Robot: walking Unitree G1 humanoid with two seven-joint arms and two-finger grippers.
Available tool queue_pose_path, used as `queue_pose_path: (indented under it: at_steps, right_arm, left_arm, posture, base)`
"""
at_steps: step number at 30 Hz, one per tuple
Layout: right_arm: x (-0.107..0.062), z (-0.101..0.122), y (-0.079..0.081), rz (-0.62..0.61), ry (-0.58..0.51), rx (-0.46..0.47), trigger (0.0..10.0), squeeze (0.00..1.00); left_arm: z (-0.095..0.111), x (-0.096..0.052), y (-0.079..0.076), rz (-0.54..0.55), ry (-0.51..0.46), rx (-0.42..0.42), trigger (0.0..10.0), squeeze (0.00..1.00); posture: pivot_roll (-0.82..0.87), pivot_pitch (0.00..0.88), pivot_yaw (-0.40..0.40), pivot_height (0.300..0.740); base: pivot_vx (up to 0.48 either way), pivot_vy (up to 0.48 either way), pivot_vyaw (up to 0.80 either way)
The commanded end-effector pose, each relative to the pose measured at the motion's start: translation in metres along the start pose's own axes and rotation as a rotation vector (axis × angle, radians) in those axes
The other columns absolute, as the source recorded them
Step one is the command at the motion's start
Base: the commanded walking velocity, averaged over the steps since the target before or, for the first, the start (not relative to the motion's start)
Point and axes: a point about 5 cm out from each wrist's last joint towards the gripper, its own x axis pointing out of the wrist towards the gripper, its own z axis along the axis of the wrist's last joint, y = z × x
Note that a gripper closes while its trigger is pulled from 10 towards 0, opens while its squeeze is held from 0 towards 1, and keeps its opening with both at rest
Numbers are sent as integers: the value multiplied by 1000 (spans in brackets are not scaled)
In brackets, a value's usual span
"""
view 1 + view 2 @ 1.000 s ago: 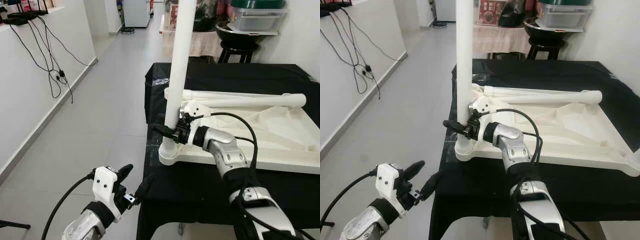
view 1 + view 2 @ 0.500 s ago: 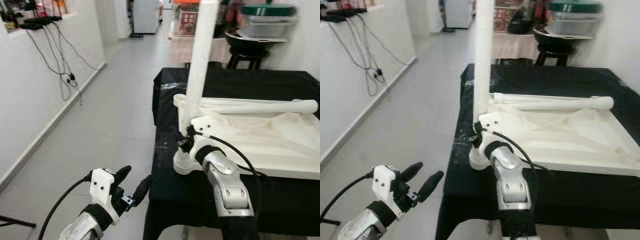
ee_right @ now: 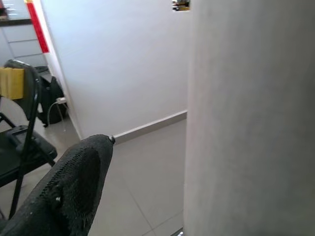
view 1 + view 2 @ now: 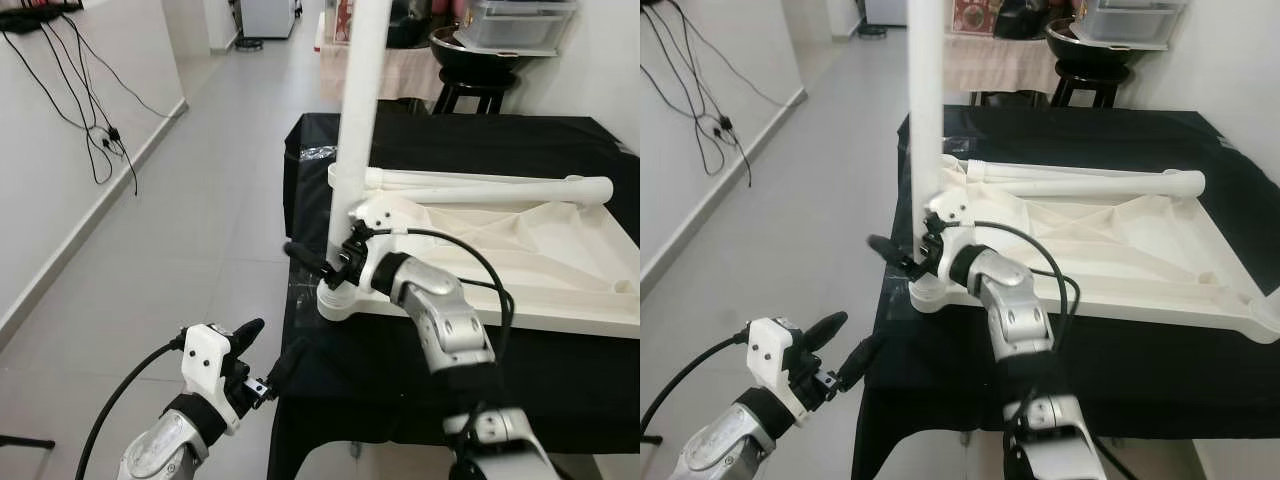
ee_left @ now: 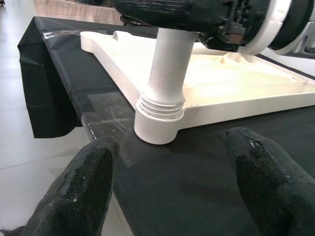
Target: Building children table
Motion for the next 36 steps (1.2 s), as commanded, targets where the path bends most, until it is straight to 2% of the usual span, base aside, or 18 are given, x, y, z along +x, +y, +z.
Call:
queue_pose_path:
  at_steps: [1,2,5,6,7,16,20,21,22,23,24,25,26,27,30,32,35,36]
  right_arm:
    - [8,-9,10,142,23,0,10000,0]
    - [10,-12,13,234,44,-6,10000,0]
    - [10,-12,13,234,44,-6,10000,0]
    - [12,-16,13,285,62,14,10000,0]
    - [14,-19,12,326,76,41,0,0]
    - [14,-23,7,322,79,91,0,0]
    - [7,-24,6,307,54,103,0,0]
    - [0,-29,11,308,63,118,0,0]
    - [0,-29,11,308,63,118,0,0]
    - [-5,-37,18,244,99,95,0,0]
    - [-3,-47,14,-65,156,77,0,0]
    - [-8,-54,26,-242,187,63,0,0]
    - [-8,-54,26,-242,187,63,0,0]
    - [-16,-54,28,-429,191,60,0,0]
    - [-17,-54,28,-489,187,50,0,0]
    - [-21,-58,18,-545,189,74,0,0]
    - [-19,-59,19,-504,189,71,0,0]
    - [-16,-58,22,-446,194,61,0,0]
  left_arm:
    - [-3,0,0,-1,11,-13,10000,0]
    - [-3,0,0,-2,12,-13,10000,0]
    - [-3,0,0,-2,12,-13,10000,0]
    - [-3,0,1,-2,13,-13,10000,0]
    - [-4,0,1,-2,13,-13,10000,0]
    - [-4,0,0,-5,13,-16,10000,0]
    - [-3,0,-1,-10,13,-19,10000,0]
    - [-3,0,-2,-10,13,-20,10000,0]
    - [-3,0,-2,-10,13,-20,10000,0]
    - [-3,-1,-2,-10,12,-20,10000,0]
    - [-2,-2,-1,-9,12,-19,10000,0]
    - [-1,-3,-1,-9,11,-20,10000,0]
    - [-1,-3,-1,-9,11,-20,10000,0]
    - [-1,-3,-1,-11,11,-20,10000,0]
    - [-1,-4,0,-13,14,-20,10000,0]
    - [-2,-3,0,-16,17,-21,10000,0]
    - [-3,-4,0,-21,23,-21,10000,0]
    - [-3,-4,1,-22,24,-21,10000,0]
  posture:
    - [10,32,-19,740]
    - [10,27,-18,740]
    - [10,27,-18,740]
    - [9,27,-16,740]
    - [13,25,-17,740]
    - [9,27,-14,740]
    - [7,33,-15,740]
    - [2,41,-20,740]
    - [2,41,-20,740]
    - [1,46,-25,740]
    - [-10,52,-21,740]
    - [-12,58,-25,740]
    - [-12,58,-25,740]
    - [-6,61,-20,740]
    - [-15,55,-11,740]
    - [-14,49,0,740]
    - [-18,45,-2,740]
    - [-16,45,-4,740]
  base:
    - [0,0,0]
    - [0,0,0]
    - [0,0,0]
    - [0,0,0]
    - [0,0,0]
    - [0,0,0]
    - [0,0,0]
    - [0,0,0]
    - [0,0,0]
    - [0,0,0]
    - [0,0,0]
    - [0,0,0]
    - [0,0,0]
    - [0,0,0]
    - [0,0,0]
    - [0,0,0]
    - [0,0,0]
    - [0,0,0]
